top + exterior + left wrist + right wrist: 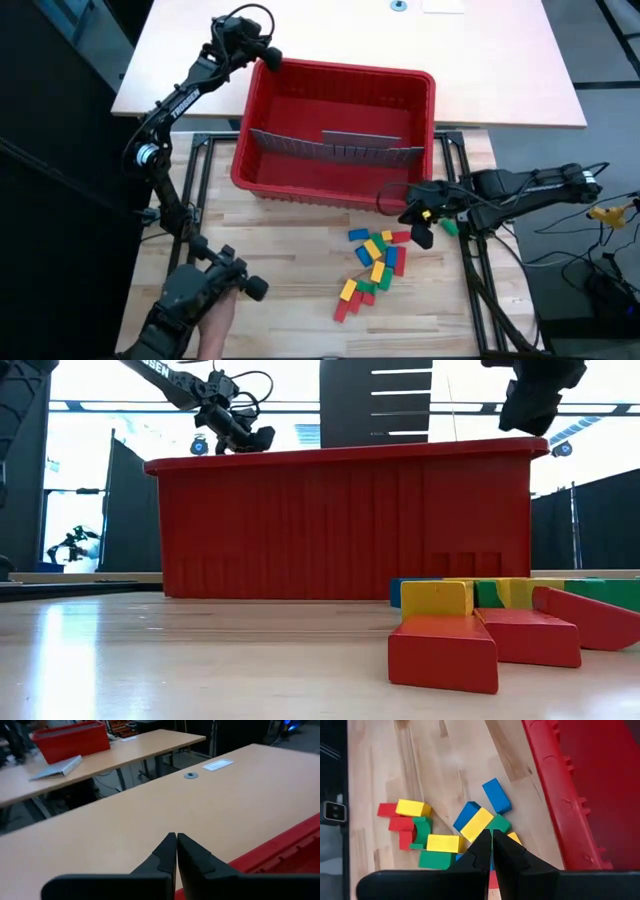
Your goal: Sort blocks
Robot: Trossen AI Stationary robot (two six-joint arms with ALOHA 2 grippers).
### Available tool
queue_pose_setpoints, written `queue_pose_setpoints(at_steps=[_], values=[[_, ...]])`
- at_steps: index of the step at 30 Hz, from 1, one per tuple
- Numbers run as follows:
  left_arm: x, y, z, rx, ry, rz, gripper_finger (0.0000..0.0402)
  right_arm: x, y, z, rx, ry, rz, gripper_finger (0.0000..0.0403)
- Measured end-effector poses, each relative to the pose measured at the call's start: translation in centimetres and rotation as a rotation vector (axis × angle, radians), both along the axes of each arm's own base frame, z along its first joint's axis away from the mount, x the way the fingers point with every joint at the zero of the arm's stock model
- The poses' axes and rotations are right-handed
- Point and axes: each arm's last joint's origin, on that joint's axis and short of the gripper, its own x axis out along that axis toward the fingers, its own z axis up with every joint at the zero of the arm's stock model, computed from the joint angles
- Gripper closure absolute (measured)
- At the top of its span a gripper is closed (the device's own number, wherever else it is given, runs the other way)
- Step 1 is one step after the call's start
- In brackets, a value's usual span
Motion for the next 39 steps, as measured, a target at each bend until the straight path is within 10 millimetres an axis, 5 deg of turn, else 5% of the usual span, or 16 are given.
queue_pose_setpoints(at_steps=[18, 29, 39], values=[[-0.2, 1.3, -4.0, -0.267, -0.017, 0.069, 0.0402, 1.2, -0.1, -1.2, -0.074, 0.079, -0.041, 0.0403], [-0.6, -0.1, -5.4, -0.458, 0.103, 0.060, 0.0401, 0.5, -0.7, -1.5, -0.196, 0.145, -0.165, 0.0403], [-1.1, -2.5, -4.6, -0.558, 0.161, 0.040, 0.0401, 0.4, -1.0, -1.5, -0.258, 0.145, -0.235, 0.0403]])
